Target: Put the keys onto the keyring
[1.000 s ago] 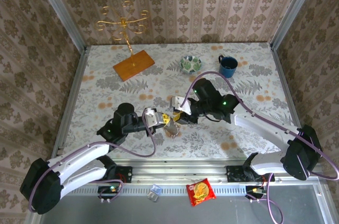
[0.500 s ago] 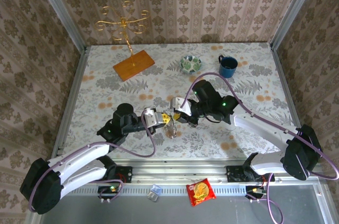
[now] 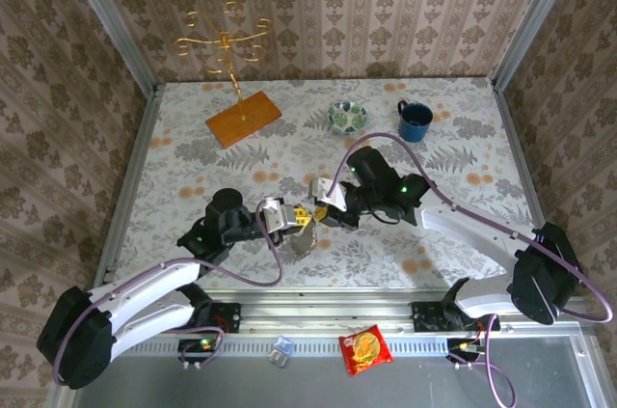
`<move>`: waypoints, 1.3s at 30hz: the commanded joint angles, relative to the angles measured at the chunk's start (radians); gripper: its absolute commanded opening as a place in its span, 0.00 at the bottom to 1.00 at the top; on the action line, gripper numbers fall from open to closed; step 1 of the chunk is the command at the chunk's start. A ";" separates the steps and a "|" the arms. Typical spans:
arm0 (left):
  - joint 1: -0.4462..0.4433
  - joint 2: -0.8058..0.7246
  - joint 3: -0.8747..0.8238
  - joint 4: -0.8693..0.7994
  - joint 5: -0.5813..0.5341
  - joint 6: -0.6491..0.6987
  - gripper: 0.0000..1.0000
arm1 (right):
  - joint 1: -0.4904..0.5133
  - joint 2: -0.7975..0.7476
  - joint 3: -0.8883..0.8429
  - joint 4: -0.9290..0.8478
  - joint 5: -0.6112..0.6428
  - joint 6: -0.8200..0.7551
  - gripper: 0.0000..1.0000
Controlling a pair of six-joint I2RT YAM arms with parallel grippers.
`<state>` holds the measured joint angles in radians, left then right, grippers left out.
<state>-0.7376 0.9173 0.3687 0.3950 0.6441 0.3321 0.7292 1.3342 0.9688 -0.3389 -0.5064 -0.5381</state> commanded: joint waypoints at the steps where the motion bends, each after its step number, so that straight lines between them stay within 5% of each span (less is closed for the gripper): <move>1: 0.001 -0.007 -0.022 0.090 0.036 -0.035 0.00 | -0.008 -0.066 -0.039 0.066 -0.034 0.018 0.20; 22: 0.002 0.035 -0.080 0.308 0.044 -0.143 0.00 | -0.004 -0.030 -0.060 0.159 -0.128 0.070 0.22; 27: 0.001 0.042 -0.085 0.325 0.039 -0.149 0.00 | -0.005 -0.028 -0.054 0.158 -0.140 0.062 0.00; 29: 0.002 0.035 -0.088 0.312 0.015 -0.145 0.01 | -0.005 -0.032 -0.047 0.143 -0.138 0.049 0.00; 32: 0.001 0.011 -0.084 0.232 -0.050 -0.108 0.21 | -0.005 -0.036 -0.018 0.086 -0.121 0.012 0.00; 39: 0.001 -0.003 0.015 -0.061 -0.077 0.024 0.23 | 0.049 0.016 0.104 -0.146 0.022 -0.139 0.00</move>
<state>-0.7326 0.9245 0.3248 0.4614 0.5873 0.2829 0.7502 1.3277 1.0054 -0.3717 -0.5465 -0.5835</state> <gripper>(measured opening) 0.229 0.063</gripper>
